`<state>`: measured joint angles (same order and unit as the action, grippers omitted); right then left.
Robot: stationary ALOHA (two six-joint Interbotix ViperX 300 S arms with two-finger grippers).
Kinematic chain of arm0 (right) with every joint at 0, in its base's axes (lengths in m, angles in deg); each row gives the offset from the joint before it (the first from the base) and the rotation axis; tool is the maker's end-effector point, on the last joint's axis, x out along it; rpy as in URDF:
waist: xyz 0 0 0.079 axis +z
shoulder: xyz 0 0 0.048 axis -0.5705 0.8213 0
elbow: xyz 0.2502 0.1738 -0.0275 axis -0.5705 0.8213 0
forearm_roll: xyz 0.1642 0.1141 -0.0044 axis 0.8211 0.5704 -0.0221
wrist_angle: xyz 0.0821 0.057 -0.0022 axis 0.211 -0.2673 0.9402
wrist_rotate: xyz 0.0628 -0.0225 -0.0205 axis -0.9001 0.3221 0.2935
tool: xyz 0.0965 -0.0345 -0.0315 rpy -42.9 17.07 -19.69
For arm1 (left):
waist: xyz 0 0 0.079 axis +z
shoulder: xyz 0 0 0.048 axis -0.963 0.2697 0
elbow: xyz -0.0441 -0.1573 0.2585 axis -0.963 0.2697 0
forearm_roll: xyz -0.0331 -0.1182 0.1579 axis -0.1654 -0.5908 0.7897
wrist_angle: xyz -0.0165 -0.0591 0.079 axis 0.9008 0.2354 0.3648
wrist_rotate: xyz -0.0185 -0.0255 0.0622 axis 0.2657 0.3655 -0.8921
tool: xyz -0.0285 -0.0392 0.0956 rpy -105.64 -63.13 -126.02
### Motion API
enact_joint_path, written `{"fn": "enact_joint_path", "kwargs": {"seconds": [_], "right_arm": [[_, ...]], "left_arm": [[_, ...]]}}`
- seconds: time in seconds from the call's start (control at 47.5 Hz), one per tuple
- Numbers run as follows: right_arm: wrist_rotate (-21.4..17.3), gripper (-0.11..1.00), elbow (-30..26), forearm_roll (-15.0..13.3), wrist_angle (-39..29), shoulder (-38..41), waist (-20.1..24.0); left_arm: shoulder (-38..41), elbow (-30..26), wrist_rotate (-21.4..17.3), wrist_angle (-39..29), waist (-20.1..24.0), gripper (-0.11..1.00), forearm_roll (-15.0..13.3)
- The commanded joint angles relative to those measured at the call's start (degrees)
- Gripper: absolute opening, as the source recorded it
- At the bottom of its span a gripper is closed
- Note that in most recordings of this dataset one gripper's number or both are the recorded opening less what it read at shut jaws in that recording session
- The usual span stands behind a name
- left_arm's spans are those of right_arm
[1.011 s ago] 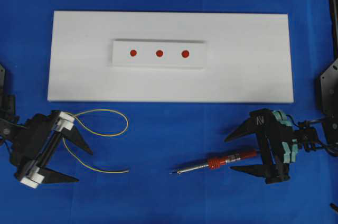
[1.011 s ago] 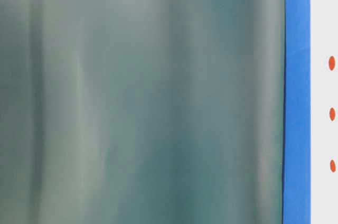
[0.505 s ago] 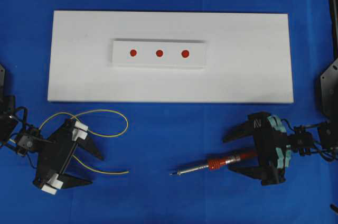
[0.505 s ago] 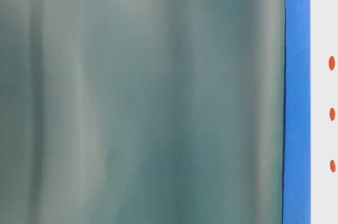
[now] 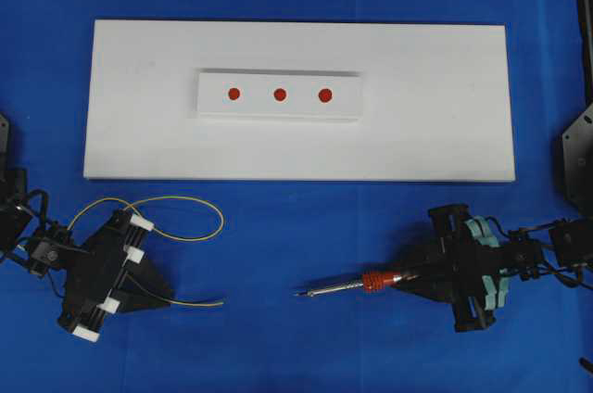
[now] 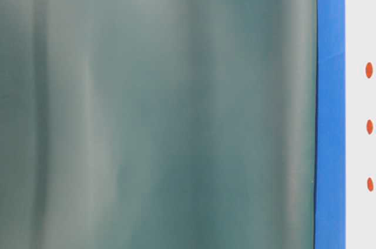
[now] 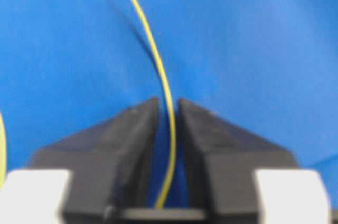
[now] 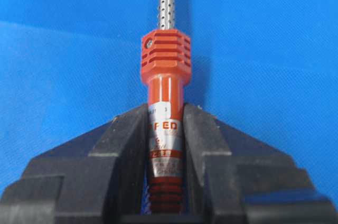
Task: Touch the tip of the soldering iron to the tip of the solder at the mark.
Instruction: 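Close the left gripper on the solder wire and the right on the iron handle, then lift both tools and carry them up over the red-dot strip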
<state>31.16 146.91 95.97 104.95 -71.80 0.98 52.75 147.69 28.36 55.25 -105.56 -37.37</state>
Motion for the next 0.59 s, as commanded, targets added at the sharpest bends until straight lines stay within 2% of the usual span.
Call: {"fn": "enact_joint_path", "kwargs": {"seconds": [0.0, 0.063, 0.337, 0.421, 0.568], "right_arm": [[0.18, 0.06, -0.62, -0.97, 0.44, -0.62, 0.26], [0.18, 0.06, -0.62, -0.97, 0.44, -0.62, 0.26], [0.18, 0.06, -0.53, -0.70, -0.88, -4.75, -0.26], [0.79, 0.06, -0.26, -0.70, -4.48, -8.53, -1.14], [3.43, 0.06, -0.88, -0.62, -14.77, -16.17, -3.69]], "left_arm": [[-0.44, -0.35, 0.00, -0.26, -0.44, 0.07, 0.26], [-0.53, -0.35, 0.00, -0.26, -0.44, 0.03, 0.26], [-2.99, -0.70, 0.18, -2.02, -0.44, 0.03, 0.18], [-5.10, -1.32, 0.18, -5.10, -0.26, 0.03, 0.18], [-10.46, -3.52, 0.18, -14.85, 0.44, 0.03, 0.18]]}}
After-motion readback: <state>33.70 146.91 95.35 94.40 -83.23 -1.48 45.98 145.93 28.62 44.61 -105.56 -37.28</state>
